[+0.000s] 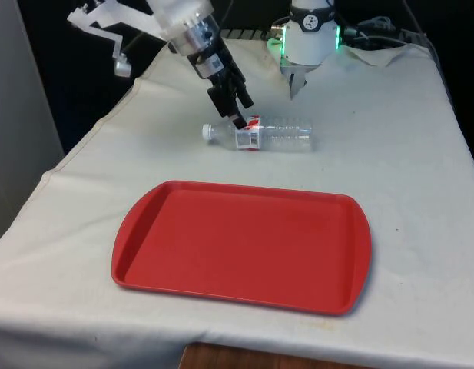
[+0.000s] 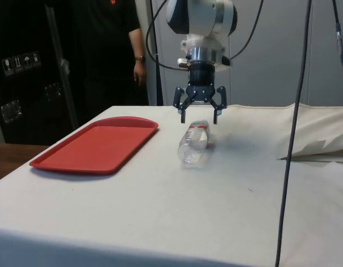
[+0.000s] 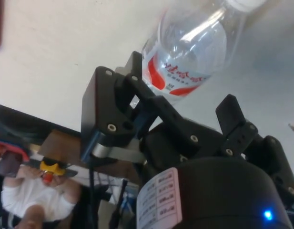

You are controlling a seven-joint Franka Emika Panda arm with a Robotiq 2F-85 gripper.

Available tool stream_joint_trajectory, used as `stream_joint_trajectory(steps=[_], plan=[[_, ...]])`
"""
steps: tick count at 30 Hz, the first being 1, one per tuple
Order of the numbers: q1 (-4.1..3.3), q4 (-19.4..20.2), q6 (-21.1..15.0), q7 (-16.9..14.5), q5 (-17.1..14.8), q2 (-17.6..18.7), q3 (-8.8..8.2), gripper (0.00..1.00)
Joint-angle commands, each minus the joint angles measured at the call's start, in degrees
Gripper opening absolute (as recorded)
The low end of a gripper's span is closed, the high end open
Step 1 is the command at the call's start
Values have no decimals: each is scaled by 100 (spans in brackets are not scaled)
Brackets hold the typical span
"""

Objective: Place the bottle upright on the tray.

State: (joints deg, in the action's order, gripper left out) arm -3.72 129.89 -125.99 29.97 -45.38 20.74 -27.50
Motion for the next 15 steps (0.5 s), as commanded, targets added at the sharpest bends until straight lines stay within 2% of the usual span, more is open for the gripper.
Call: stream_joint_trajectory(steps=[1, 7, 8, 9, 15], plan=[[57, -52, 92, -80, -103, 29, 29, 100], [92, -241, 378, -264, -321, 264, -63, 100], [29, -189, 292, -195, -235, 223, -92, 100], [103, -304, 481, -315, -378, 350, -92, 100], [138, -527, 882, -527, -584, 636, -235, 100]])
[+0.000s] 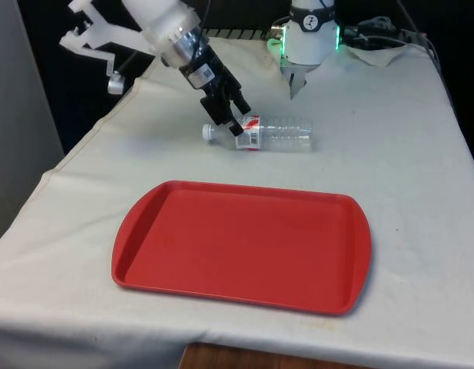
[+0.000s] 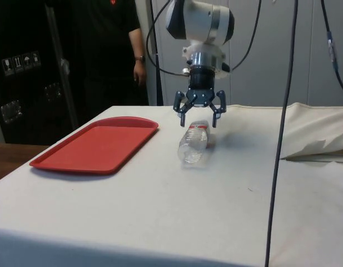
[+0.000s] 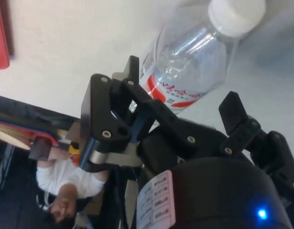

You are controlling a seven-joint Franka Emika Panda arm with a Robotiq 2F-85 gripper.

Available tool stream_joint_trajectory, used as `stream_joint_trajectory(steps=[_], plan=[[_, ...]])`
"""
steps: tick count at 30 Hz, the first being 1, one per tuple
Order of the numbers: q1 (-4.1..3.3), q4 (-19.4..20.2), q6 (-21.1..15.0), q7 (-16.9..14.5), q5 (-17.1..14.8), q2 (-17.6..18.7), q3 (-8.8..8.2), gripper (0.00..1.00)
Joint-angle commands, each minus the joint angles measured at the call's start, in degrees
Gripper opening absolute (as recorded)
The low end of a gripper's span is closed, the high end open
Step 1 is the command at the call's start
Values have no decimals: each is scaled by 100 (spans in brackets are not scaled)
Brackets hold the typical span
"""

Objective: Place the bottle upright on the tray.

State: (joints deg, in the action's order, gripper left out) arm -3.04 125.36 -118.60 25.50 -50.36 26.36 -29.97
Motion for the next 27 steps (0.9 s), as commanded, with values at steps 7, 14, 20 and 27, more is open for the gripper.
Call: stream_joint_trajectory(steps=[7, 14, 20, 27], plan=[[97, -275, 498, -252, -246, 332, -120, 100], [126, -527, 917, -430, -430, 642, -264, 100], [178, -756, 1283, -544, -561, 911, -361, 100], [143, -951, 1627, -653, -699, 1186, -516, 100]])
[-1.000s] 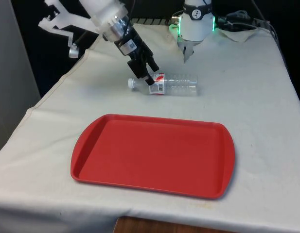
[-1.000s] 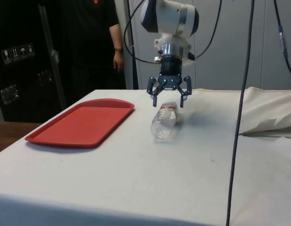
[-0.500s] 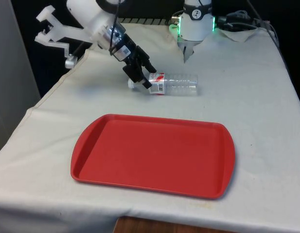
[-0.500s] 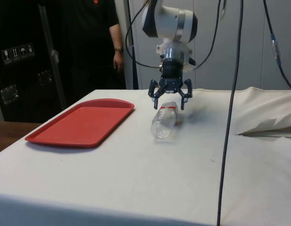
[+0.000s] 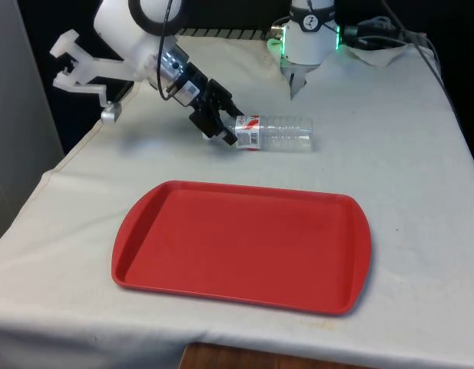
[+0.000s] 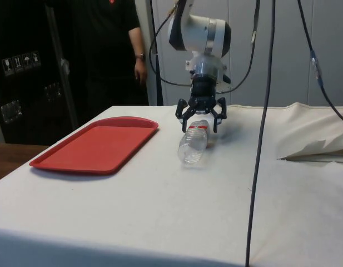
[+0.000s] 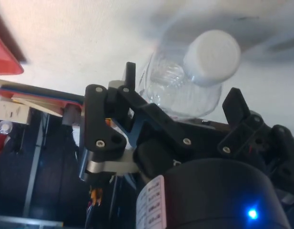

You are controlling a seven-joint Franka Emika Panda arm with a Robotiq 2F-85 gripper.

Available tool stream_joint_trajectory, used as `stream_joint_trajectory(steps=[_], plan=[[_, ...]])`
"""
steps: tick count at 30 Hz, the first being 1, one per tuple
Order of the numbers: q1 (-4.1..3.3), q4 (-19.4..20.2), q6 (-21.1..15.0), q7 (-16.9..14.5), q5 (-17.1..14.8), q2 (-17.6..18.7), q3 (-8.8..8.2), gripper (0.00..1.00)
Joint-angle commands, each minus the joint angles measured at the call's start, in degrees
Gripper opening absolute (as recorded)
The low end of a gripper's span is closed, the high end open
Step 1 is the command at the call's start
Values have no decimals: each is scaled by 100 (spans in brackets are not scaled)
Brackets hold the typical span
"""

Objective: Place the bottle upright on the tray.

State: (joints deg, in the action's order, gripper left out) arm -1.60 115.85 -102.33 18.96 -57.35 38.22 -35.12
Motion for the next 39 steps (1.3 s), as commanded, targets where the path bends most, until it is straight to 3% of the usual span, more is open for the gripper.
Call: stream_joint_trajectory(steps=[1, 18, 25, 27, 28, 39], plan=[[52, -63, 109, -40, -69, 74, 29, 100], [-29, -69, 223, -86, -143, 201, 0, 100], [-109, -11, 155, -52, -189, 178, 6, 100], [-92, -34, 212, -57, -149, 201, 6, 100], [-126, 0, 149, -40, -195, 178, 6, 100], [-109, -23, 201, -46, -155, 195, 0, 100]])
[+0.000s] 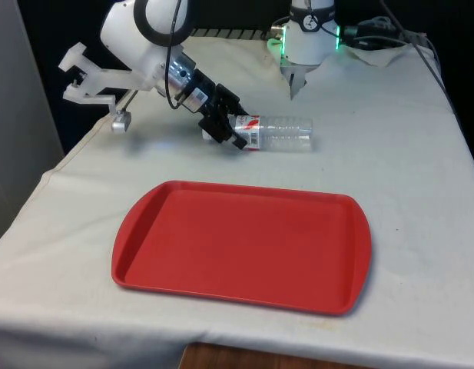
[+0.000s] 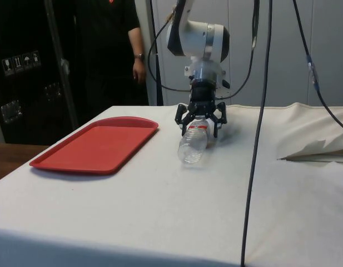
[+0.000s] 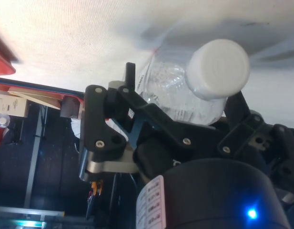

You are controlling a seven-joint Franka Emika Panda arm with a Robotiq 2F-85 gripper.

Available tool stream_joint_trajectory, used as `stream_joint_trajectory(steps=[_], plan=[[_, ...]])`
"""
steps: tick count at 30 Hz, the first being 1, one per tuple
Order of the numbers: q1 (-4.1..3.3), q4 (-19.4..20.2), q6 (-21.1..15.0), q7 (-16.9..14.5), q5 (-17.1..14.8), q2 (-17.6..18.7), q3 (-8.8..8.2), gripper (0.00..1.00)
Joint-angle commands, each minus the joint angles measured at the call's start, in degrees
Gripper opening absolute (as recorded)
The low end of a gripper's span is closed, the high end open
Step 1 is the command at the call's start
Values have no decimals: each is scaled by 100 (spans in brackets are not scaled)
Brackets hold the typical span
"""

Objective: Place the bottle upright on the tray.

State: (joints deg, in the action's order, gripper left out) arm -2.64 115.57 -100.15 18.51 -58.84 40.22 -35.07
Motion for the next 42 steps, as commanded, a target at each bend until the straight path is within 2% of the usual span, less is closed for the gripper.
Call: stream_joint_trajectory(steps=[1, 2, 3, 8, 9, 11, 12, 17, 20, 24, 25, 26, 28, 33, 34, 35, 42], plan=[[-6, 6, -11, 0, -6, 0, -6, 100], [-6, 0, -11, 0, -6, 0, -6, 99], [-6, 0, -11, 0, -6, 0, -6, 84], [0, 0, 6, -6, 0, 0, -6, 52], [-6, 0, 0, -6, 0, 0, -6, 52], [-6, -6, 11, -6, 0, 6, -11, 42], [-6, -6, 23, -6, -6, 6, -17, 34], [0, -11, 115, -6, 6, -34, -40, 19], [-23, -11, 86, 11, 11, -29, -52, 14], [-69, -6, 63, 74, 74, -86, -103, 14], [-23, -23, 115, 29, 52, -52, -69, 14], [-80, 0, 57, 92, 92, -97, -115, 14], [-115, 0, 29, 155, 143, -126, -149, 14], [-160, -6, -11, 269, 246, -183, -189, 14], [-103, -34, 63, 218, 218, -143, -149, 14], [-166, -6, -17, 292, 264, -201, -201, 14], [-201, -17, -103, 527, 441, -338, -212, 14]])
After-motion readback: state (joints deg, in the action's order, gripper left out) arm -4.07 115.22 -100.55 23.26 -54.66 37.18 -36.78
